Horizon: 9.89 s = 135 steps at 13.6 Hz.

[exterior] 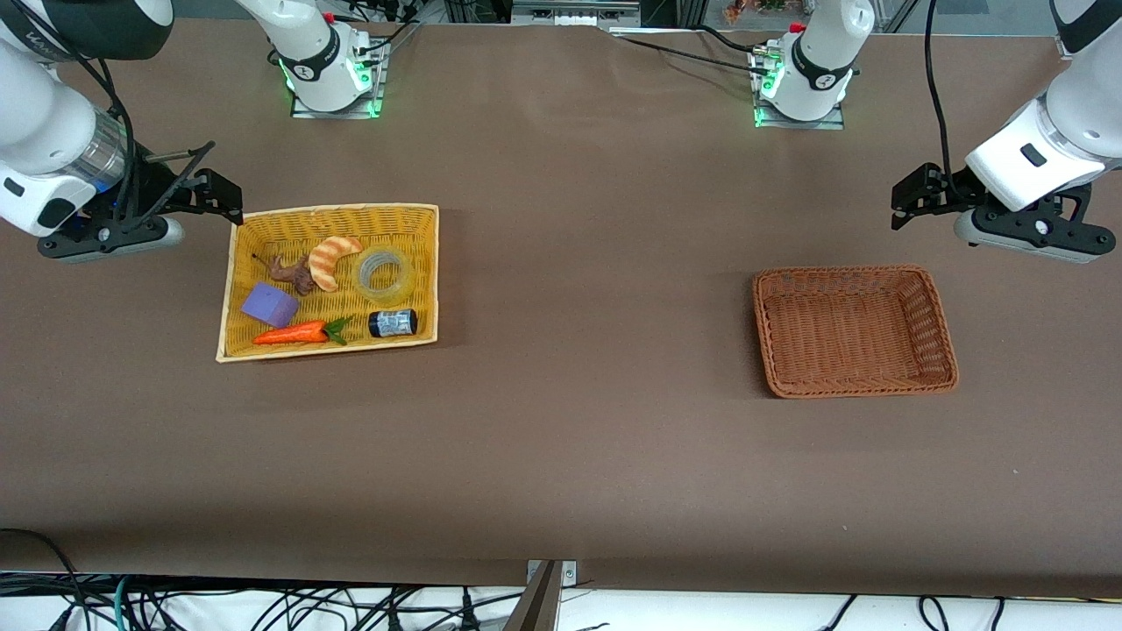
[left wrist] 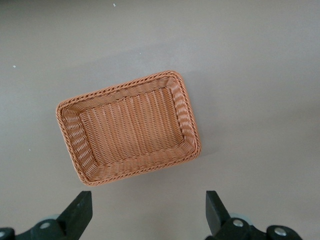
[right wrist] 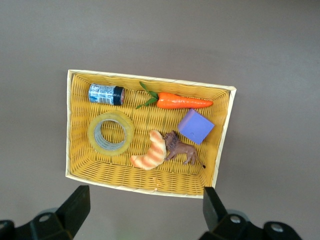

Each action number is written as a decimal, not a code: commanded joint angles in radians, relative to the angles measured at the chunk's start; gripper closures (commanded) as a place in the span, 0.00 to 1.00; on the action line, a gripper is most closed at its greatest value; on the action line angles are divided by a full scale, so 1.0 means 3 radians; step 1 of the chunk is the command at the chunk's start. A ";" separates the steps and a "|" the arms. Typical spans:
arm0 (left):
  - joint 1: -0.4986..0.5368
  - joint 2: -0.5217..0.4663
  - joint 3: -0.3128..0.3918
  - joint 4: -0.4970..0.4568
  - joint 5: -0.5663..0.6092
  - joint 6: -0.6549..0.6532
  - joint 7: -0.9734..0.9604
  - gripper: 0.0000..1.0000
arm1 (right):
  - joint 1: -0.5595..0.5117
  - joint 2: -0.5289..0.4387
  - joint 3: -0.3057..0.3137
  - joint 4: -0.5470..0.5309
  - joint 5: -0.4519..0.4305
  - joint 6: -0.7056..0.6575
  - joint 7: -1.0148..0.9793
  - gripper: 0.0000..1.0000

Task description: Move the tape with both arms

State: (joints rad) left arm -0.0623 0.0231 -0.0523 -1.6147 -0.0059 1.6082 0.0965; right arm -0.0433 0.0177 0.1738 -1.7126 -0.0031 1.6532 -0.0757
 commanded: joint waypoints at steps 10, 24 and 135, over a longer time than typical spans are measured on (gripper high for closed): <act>0.0008 0.0056 -0.0005 0.0131 0.0050 -0.0094 -0.0015 0.00 | -0.0030 -0.0033 0.0014 0.0038 0.0005 -0.0085 -0.0055 0.00; -0.0007 0.0056 -0.0010 0.0131 0.0050 -0.0094 -0.0025 0.00 | 0.0036 0.0099 0.0070 0.0033 0.0015 0.0093 0.0002 0.00; -0.0186 0.1216 -0.1247 -0.0594 -0.0262 0.1498 -0.1186 0.00 | 0.0390 0.0417 0.0485 -0.0325 -0.0169 0.0713 0.1077 0.00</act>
State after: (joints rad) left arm -0.1099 0.3459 -0.4238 -1.7414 -0.0808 1.9191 -0.2391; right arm 0.1001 0.1922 0.3359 -1.7938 -0.0727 1.9069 0.3524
